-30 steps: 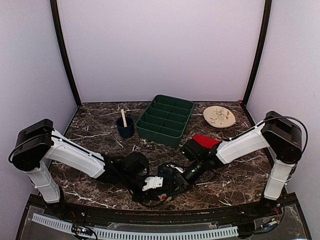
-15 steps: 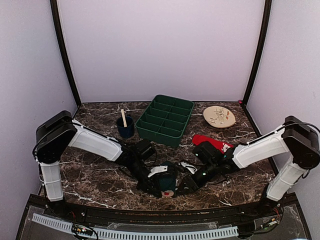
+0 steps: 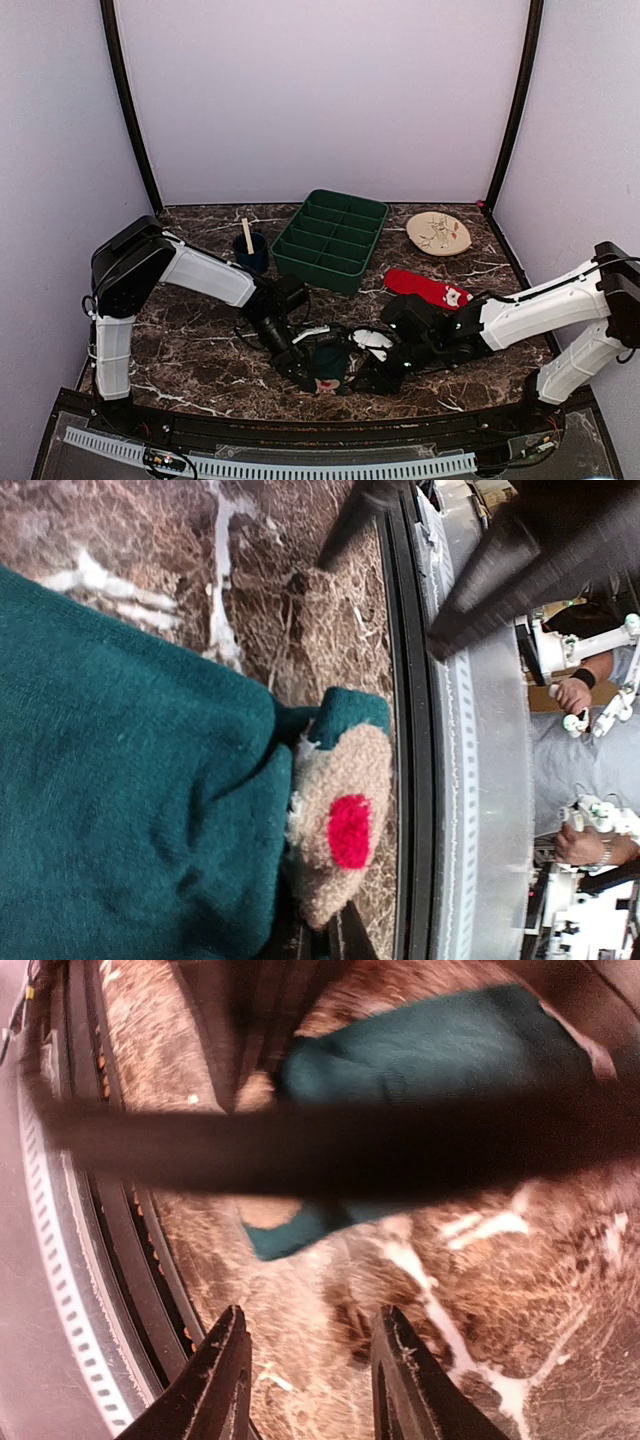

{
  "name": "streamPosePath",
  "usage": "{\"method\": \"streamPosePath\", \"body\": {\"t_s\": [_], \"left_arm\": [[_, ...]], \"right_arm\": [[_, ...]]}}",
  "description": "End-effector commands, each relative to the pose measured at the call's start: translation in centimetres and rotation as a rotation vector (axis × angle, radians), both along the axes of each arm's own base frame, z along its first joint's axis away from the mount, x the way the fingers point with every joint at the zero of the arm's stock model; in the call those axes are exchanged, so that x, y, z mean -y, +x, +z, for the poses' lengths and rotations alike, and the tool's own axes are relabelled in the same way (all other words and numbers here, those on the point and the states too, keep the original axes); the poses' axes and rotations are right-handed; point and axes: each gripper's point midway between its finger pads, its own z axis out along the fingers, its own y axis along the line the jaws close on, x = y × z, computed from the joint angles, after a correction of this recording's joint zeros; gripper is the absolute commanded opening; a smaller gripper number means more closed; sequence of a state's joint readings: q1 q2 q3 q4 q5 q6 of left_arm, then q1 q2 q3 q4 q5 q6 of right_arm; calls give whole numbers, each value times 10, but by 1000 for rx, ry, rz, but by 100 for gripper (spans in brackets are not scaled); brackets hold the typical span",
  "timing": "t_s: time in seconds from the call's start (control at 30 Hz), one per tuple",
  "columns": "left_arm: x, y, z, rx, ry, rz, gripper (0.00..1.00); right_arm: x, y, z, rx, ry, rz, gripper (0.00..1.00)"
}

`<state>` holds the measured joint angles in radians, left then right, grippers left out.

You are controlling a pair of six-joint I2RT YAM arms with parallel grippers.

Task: Roll the socks
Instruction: Roll the sock at the center of the board.

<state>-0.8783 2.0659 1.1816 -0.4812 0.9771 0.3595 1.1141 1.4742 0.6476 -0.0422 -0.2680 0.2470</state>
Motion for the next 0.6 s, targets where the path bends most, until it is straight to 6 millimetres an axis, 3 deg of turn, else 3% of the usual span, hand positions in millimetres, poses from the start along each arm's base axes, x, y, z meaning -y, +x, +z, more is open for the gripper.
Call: {"method": "streamPosePath", "body": {"t_s": [0.0,0.2,0.57], "left_arm": [[-8,-9,1,-85,50,-16,0],[-8,-8,2,-112,57,-18,0],[-7,-6,3,-161,63,-12,0]], "right_arm": [[-13,6,25,225,8,43,39],[-22,4,32,347,-10,81,40],[-46,-13,19,452,-56,204,50]]}}
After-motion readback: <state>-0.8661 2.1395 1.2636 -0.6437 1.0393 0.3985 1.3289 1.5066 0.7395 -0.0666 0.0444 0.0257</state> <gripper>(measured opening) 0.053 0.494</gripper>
